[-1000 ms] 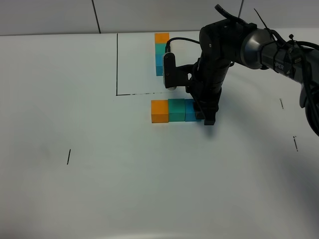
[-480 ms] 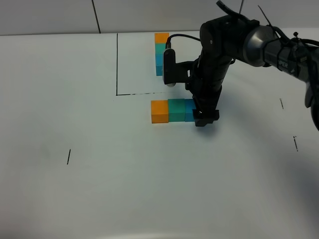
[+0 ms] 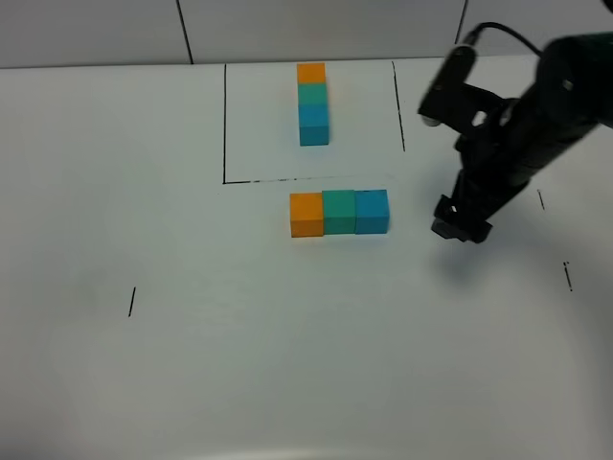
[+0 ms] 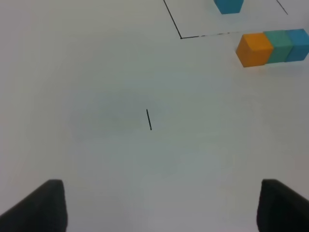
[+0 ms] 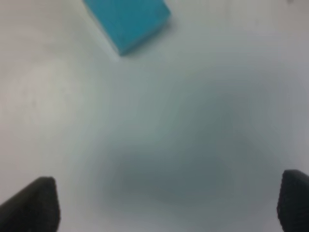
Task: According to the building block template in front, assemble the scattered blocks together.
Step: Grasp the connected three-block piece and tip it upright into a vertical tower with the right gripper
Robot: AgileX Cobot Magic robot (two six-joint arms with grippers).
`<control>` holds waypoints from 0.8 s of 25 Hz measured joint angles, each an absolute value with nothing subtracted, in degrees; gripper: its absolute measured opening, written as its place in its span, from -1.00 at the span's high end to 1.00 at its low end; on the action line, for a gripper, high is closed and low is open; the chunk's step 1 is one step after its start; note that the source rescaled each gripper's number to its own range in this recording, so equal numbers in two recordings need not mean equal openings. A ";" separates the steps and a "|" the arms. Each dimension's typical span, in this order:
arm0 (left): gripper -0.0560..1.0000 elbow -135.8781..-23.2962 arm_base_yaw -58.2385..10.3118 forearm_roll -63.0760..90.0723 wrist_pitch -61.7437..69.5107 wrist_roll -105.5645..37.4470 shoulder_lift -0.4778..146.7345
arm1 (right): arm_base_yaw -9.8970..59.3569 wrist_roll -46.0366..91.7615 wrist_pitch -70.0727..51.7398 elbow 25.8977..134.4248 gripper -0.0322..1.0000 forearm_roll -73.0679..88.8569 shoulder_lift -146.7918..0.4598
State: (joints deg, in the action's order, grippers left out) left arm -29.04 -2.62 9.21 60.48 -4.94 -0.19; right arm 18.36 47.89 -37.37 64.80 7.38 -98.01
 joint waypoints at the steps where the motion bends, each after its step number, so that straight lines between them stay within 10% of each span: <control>1: -0.58 -29.04 -2.62 9.21 60.48 -4.94 -0.19 | 17.33 44.81 -35.80 60.65 -0.67 8.15 -94.14; 20: -0.58 -29.04 -2.62 9.21 60.48 -4.94 -0.19 | 13.38 3.08 -38.43 40.37 -0.66 -5.59 -59.09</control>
State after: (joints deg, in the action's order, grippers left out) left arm -29.04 -2.62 9.21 60.48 -4.94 -0.19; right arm 13.38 3.08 -38.43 40.37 -5.59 -59.09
